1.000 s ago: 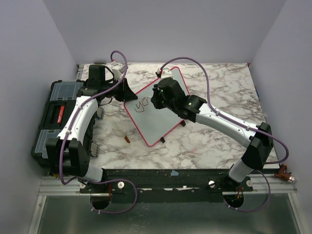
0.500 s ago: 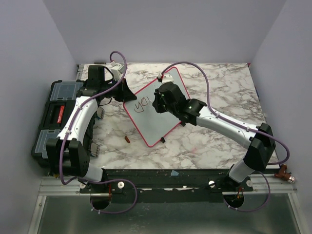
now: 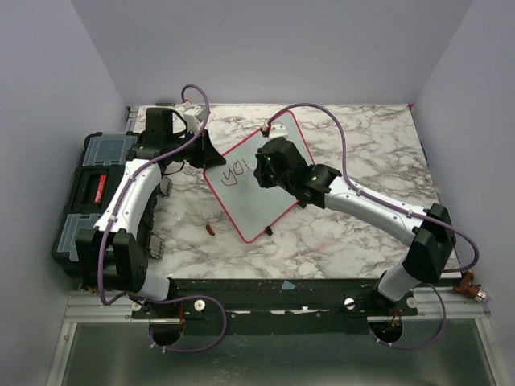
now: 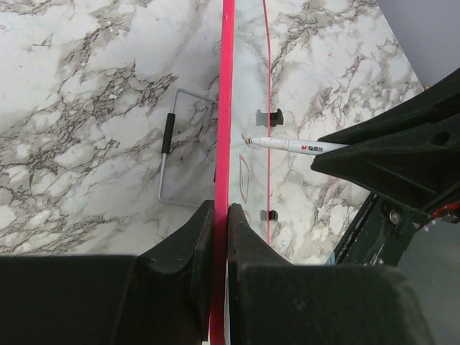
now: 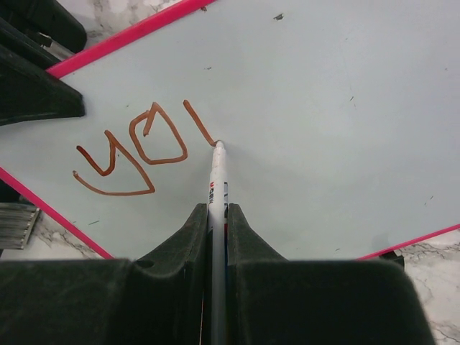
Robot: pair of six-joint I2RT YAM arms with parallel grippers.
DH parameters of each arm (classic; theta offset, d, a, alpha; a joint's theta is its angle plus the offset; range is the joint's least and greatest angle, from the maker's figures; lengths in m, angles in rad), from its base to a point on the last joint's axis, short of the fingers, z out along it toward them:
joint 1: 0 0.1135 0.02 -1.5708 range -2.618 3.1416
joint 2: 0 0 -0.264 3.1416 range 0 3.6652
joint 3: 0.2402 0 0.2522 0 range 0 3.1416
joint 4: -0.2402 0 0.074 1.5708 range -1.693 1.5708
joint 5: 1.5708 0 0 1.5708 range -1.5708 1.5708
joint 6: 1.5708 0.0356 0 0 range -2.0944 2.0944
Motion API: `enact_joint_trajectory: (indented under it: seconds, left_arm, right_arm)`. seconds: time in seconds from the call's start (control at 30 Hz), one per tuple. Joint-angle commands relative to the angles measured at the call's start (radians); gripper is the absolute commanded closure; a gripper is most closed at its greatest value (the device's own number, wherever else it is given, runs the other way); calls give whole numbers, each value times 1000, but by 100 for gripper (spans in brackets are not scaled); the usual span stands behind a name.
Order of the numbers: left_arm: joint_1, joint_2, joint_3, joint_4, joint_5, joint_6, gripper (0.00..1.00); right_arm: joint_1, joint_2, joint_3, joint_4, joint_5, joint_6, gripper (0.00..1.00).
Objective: Write a sentence on the whiteboard
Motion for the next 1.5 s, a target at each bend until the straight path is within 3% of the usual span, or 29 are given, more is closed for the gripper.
enact_joint_trajectory:
  seconds: [0.0,0.63,1.47]
  left_arm:
    - [1,-51,2,42,-25,47,100]
    - [1,-56,-2,43,-24,46,100]
    - [0,-57,-3,43,-37,46,100]
  right_arm:
    - [-13,23,49,-30,57,-1,99]
    - [-18,79,154,-35,56,-15,99]
    - [-17,-3,-32,-32,25,42,99]
